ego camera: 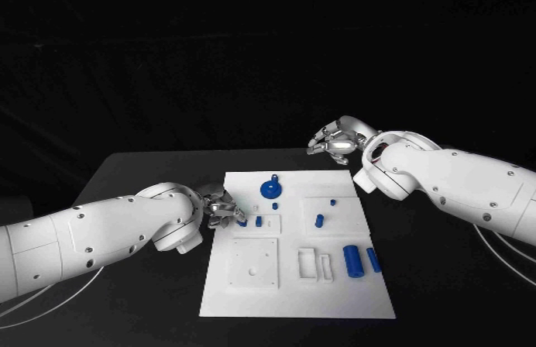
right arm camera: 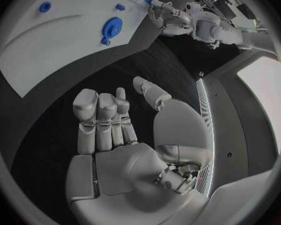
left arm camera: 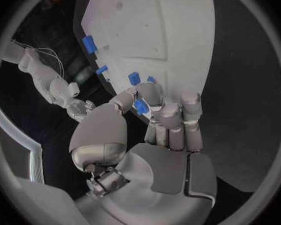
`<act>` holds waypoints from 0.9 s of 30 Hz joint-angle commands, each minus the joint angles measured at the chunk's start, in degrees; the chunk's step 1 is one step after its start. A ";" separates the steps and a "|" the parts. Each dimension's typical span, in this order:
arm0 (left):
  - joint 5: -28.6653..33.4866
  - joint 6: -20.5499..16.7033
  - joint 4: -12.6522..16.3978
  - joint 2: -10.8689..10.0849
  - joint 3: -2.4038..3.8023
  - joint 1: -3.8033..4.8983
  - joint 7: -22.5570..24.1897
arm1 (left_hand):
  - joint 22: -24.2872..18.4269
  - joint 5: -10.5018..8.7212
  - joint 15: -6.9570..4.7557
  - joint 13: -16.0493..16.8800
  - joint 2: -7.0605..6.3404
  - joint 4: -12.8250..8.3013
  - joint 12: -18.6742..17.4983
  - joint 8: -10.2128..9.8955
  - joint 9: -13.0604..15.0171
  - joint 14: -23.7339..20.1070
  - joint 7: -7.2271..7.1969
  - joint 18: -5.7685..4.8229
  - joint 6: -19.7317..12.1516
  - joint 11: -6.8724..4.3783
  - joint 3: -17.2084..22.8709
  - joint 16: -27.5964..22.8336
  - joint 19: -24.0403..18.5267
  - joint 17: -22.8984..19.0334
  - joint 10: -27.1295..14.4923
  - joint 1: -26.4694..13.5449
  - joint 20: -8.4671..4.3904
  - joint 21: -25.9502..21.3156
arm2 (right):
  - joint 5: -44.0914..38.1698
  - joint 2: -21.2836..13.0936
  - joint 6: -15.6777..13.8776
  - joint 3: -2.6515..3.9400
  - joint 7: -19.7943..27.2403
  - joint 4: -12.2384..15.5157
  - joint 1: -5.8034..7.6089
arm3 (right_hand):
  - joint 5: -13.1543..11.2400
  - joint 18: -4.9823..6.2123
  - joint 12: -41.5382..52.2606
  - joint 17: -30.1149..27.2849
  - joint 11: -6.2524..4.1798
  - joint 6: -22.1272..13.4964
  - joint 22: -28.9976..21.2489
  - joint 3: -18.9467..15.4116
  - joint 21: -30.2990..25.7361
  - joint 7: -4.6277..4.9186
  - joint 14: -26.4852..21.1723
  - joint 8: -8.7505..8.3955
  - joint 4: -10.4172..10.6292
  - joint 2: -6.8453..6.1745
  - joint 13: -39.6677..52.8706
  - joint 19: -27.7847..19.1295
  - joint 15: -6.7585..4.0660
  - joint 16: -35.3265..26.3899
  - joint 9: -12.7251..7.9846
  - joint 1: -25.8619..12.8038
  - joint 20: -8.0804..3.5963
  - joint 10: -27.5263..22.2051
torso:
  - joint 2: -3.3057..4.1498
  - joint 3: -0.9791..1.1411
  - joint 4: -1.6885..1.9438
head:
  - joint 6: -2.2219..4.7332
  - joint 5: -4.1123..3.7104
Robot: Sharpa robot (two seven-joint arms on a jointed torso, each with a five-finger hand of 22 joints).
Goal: Assemble the parts on the task board
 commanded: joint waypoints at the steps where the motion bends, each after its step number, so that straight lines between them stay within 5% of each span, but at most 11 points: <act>1: -0.26 2.54 0.01 0.14 -0.34 -0.46 -0.80 | 0.06 -0.60 -1.19 0.15 0.11 0.30 0.38 -0.19 5.87 0.47 -3.35 1.02 7.19 -0.10 0.01 0.26 0.26 0.12 -0.24 0.25 -5.02 0.43 | 0.06 0.04 0.61 0.03 0.53 0.02 -0.05 | 0.31 8.24 -0.36 -0.06 -0.04 -0.05 -0.07 -0.39 -0.32 0.37 0.00 -0.34 -0.05 0.10 -0.09 -0.06 -0.12 -0.24 0.08 -0.46 0.19 -0.33 | 0.01 0.04 0.00 | -0.01 0.04; 9: -0.25 2.95 -0.08 0.35 -0.34 -0.46 -0.66 | 0.16 -2.15 -1.23 0.66 -0.11 1.16 1.38 -0.70 6.57 0.63 -3.47 1.14 8.20 -0.16 -0.48 0.71 0.31 0.36 -0.13 -0.33 -5.04 0.68 | 0.06 0.02 0.62 0.03 0.54 0.02 -0.07 | 0.34 8.24 -0.36 -0.06 -0.04 -0.05 -0.07 -0.39 -0.33 0.37 0.00 -0.34 -0.05 0.11 -0.10 -0.06 -0.12 -0.25 0.08 -0.47 0.20 -0.33 | -0.01 0.06 -0.06 | -0.06 0.08; 14: -0.25 3.25 -0.11 0.45 -0.33 -0.46 -0.68 | 0.24 -6.01 -1.29 1.09 -0.41 1.53 2.19 -1.33 7.26 0.63 -3.58 1.30 8.86 -0.23 -0.61 1.07 0.22 0.55 -0.28 -0.15 -5.05 0.86 | 0.06 0.10 0.70 0.03 0.56 -0.08 -0.09 | 0.43 8.24 -0.36 -0.06 -0.04 -0.06 -0.07 -0.37 -0.34 0.37 0.00 -0.35 -0.05 0.14 -0.10 -0.06 -0.12 -0.26 0.09 -0.45 0.20 -0.34 | 0.01 0.07 -0.03 | -0.11 0.05; 27: -0.26 3.77 -0.22 0.57 -0.33 -0.46 -0.63 | 0.34 -7.01 -1.36 1.52 -0.46 1.26 3.01 -1.50 7.79 0.77 -3.73 1.40 9.64 -0.36 -0.65 1.48 0.30 0.73 -0.05 0.43 -5.06 1.12 | 0.06 0.22 0.64 0.03 0.62 -0.20 -0.09 | 0.76 8.24 -0.36 -0.06 -0.04 -0.07 -0.07 -0.34 -0.37 0.37 0.00 -0.38 -0.04 0.17 -0.13 -0.05 -0.12 -0.28 0.11 -0.45 0.21 -0.35 | 0.01 0.02 -0.04 | -0.29 0.15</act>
